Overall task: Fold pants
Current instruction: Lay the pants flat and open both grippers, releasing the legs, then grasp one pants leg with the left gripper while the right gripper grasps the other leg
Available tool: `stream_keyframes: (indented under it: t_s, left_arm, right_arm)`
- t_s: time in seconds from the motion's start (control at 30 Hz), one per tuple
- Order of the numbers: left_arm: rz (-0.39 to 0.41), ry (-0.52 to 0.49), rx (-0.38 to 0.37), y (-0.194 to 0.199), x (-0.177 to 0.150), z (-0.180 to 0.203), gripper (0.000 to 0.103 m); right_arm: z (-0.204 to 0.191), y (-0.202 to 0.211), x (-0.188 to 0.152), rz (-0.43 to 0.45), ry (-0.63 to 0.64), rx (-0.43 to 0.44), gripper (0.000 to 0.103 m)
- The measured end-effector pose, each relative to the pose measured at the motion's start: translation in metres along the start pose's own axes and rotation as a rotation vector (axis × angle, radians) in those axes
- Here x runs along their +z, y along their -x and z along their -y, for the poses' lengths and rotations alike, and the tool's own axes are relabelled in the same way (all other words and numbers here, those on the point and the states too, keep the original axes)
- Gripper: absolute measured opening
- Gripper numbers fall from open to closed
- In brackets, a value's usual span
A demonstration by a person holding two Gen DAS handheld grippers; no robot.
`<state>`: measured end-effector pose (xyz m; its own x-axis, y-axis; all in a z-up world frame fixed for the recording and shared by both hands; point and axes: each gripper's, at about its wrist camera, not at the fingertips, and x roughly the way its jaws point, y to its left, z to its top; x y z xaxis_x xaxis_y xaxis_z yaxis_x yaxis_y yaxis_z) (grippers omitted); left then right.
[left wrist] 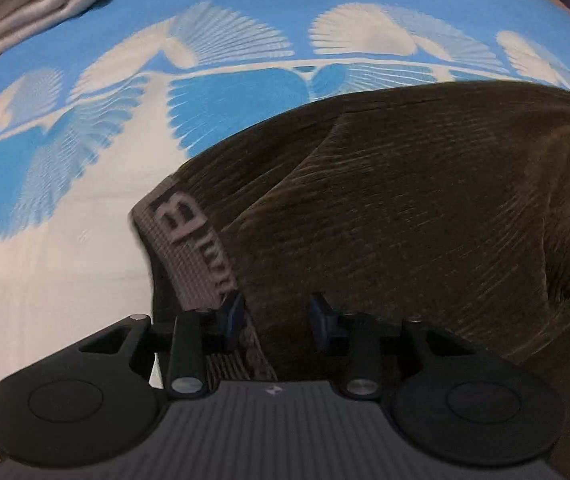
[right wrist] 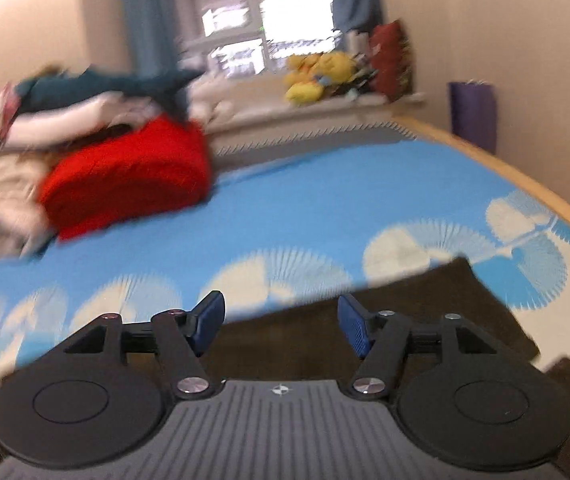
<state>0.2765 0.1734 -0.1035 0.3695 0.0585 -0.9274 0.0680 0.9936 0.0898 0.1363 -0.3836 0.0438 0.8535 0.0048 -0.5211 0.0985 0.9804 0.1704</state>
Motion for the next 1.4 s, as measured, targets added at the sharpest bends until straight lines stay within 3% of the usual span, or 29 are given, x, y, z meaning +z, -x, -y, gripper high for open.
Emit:
stream_keyframes:
  t_s: [0.13,0.3,0.4,0.53,0.63,0.7,0.77,1.0,1.07,1.2,1.23,1.3,1.33,1.4]
  left_arm:
    - [0.054,0.103,-0.086,0.048,-0.005,0.002,0.04]
    - [0.11,-0.026,-0.029,0.111,-0.036,0.015,0.04]
    - [0.152,0.04,-0.023,0.129,-0.07,0.004,0.038]
    - [0.103,0.169,-0.08,0.104,-0.116,-0.017,0.038]
    - [-0.025,0.178,-0.044,0.078,-0.138,-0.024,0.035]
    - [0.027,0.16,-0.024,0.083,-0.14,-0.027,0.04]
    - [0.028,0.154,-0.004,0.082,-0.143,-0.031,0.046]
    - [-0.084,0.122,0.018,0.063,-0.154,-0.033,0.042]
    - [-0.082,0.125,0.033,0.067,-0.155,-0.032,0.04]
    - [-0.019,0.008,0.116,0.08,-0.153,-0.011,0.04]
    - [0.02,-0.01,0.111,0.085,-0.151,-0.007,0.04]
    - [0.068,-0.02,0.022,0.094,-0.15,-0.003,0.04]
    - [0.064,-0.027,-0.023,0.093,-0.149,-0.001,0.04]
    - [-0.041,-0.081,-0.062,0.078,-0.154,0.007,0.042]
  right_arm:
    - [0.005,0.022,-0.044,-0.124,0.015,-0.041,0.065]
    - [-0.007,0.034,-0.065,-0.203,0.007,-0.032,0.065]
    - [-0.021,0.038,-0.072,-0.201,0.088,-0.017,0.065]
    - [-0.028,0.04,-0.072,-0.182,0.157,-0.042,0.065]
    - [-0.023,0.039,-0.07,-0.188,0.124,-0.048,0.065]
    - [-0.019,0.039,-0.07,-0.191,0.098,-0.045,0.065]
    - [-0.017,0.038,-0.069,-0.193,0.089,-0.044,0.065]
    - [-0.015,0.041,-0.071,-0.183,0.128,-0.06,0.065]
    - [-0.012,0.04,-0.072,-0.2,0.12,-0.07,0.065]
    - [-0.007,0.041,-0.073,-0.195,0.115,-0.079,0.065]
    - [-0.007,0.041,-0.074,-0.199,0.119,-0.083,0.065]
    - [-0.005,0.041,-0.074,-0.195,0.117,-0.085,0.065]
    - [-0.004,0.041,-0.074,-0.196,0.117,-0.086,0.065]
    - [-0.003,0.04,-0.075,-0.199,0.116,-0.091,0.065]
